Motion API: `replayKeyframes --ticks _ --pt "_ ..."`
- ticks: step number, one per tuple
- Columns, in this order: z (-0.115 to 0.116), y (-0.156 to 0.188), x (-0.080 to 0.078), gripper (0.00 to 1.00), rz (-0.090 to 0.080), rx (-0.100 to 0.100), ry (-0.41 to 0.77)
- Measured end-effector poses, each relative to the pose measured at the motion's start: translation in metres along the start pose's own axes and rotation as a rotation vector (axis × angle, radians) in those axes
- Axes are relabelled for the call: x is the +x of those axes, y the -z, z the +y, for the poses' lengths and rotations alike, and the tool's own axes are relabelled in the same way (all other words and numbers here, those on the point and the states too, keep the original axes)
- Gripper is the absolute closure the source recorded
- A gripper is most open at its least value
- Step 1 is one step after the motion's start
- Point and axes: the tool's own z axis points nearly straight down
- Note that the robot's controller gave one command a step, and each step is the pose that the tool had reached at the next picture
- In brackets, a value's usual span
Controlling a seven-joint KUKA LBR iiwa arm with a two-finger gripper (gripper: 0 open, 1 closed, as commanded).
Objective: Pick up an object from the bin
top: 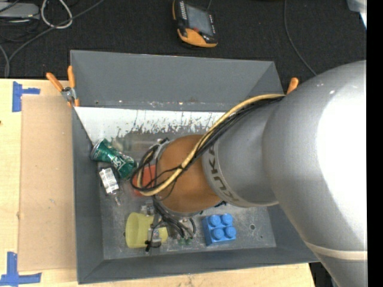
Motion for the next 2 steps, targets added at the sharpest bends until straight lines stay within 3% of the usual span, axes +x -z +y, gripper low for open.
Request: replayKeyframes --ticks 1,2 --pt "0.049 -0.013 -0.027 1.0 0.001 -0.002 -0.079" --pt "0.015 0.077 -0.002 1.0 0.011 0.004 -0.047"
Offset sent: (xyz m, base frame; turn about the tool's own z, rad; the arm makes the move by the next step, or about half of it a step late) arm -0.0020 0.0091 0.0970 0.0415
